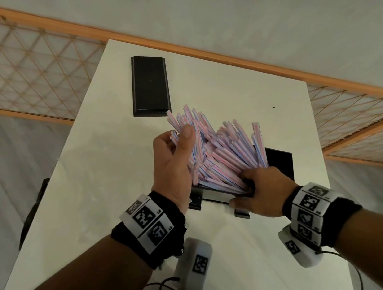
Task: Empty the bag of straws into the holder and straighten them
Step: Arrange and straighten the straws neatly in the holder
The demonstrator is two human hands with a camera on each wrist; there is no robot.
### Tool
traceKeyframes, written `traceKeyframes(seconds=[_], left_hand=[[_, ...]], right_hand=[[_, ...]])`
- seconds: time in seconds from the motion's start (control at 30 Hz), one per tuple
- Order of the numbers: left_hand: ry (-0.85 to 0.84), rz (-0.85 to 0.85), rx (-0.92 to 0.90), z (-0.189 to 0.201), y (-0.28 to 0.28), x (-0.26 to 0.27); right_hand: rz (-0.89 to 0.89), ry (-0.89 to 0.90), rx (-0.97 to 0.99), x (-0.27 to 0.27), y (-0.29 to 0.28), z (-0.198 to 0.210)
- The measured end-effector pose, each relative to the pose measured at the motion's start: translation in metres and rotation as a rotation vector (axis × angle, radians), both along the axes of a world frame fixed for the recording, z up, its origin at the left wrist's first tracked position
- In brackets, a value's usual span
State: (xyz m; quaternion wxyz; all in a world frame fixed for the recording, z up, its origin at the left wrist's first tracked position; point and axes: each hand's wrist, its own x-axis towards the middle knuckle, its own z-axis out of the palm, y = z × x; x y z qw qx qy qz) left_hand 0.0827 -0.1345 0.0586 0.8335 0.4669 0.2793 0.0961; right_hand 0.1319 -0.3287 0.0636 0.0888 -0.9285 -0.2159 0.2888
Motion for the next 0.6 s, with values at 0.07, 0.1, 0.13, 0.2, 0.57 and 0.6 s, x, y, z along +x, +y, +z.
traceKeyframes(seconds=[0.07, 0.1, 0.13, 0.2, 0.57, 0.6], left_hand=[[0.005, -0.01, 0.003, 0.003, -0.002, -0.002], [0.004, -0.009, -0.001, 0.004, -0.002, -0.003], [0.0, -0.004, -0.012, 0.006, -0.001, -0.003], [-0.017, 0.009, -0.047, 0.01, -0.001, -0.003], [-0.049, -0.015, -0.081, 0.002, 0.003, -0.008], [-0.045, -0.015, -0.069, 0.0, 0.003, -0.008]], right_hand=[[0.059, 0.026, 0.036, -0.006, 0.008, -0.003], [0.058, 0.049, 0.043, -0.007, 0.012, -0.005], [0.042, 0.067, 0.018, -0.005, 0.015, -0.006], [0.016, 0.083, -0.091, 0.001, 0.02, -0.01], [0.057, 0.058, -0.3, 0.013, 0.049, 0.004], [0.052, 0.059, -0.308, 0.012, 0.05, 0.006]])
